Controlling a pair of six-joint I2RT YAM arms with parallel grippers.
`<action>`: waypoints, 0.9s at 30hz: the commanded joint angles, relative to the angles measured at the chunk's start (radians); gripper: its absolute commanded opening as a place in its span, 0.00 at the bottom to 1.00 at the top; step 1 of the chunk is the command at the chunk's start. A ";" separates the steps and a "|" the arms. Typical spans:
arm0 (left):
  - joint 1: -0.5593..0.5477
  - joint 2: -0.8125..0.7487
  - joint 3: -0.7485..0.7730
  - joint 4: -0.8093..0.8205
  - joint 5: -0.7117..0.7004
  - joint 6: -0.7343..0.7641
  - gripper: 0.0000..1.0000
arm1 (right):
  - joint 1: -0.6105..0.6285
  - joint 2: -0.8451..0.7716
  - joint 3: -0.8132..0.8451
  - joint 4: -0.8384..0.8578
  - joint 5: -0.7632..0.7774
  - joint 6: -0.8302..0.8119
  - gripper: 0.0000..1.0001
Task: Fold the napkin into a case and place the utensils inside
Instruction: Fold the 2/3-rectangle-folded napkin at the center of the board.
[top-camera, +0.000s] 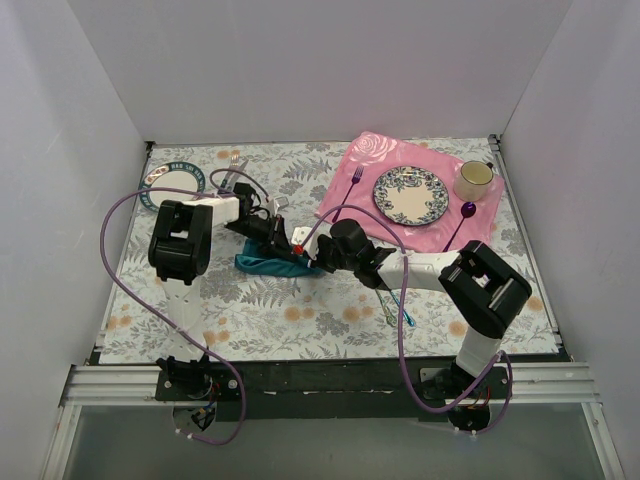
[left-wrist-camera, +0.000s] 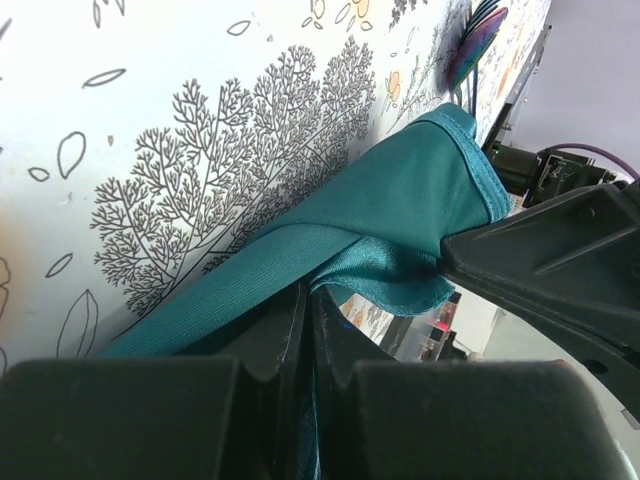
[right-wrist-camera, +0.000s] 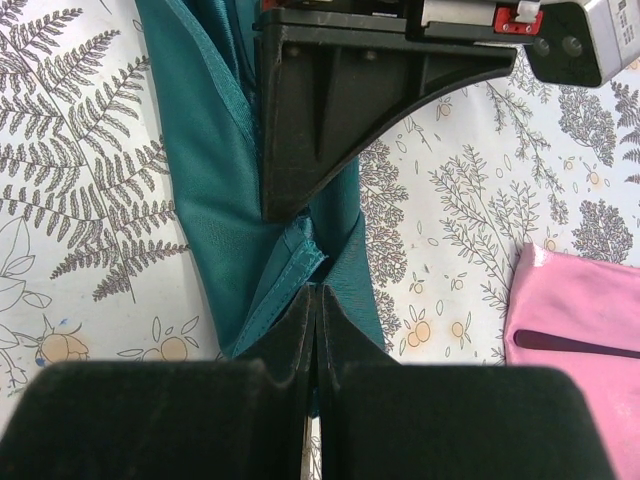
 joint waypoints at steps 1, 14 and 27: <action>-0.004 -0.115 0.008 -0.007 0.041 0.055 0.00 | -0.001 -0.007 -0.004 0.051 0.009 -0.020 0.01; -0.004 -0.129 0.003 0.016 0.070 0.142 0.00 | -0.012 -0.001 -0.014 0.070 0.018 -0.031 0.01; 0.008 0.110 0.055 0.010 -0.074 0.018 0.00 | -0.025 -0.022 -0.002 0.068 0.078 0.003 0.01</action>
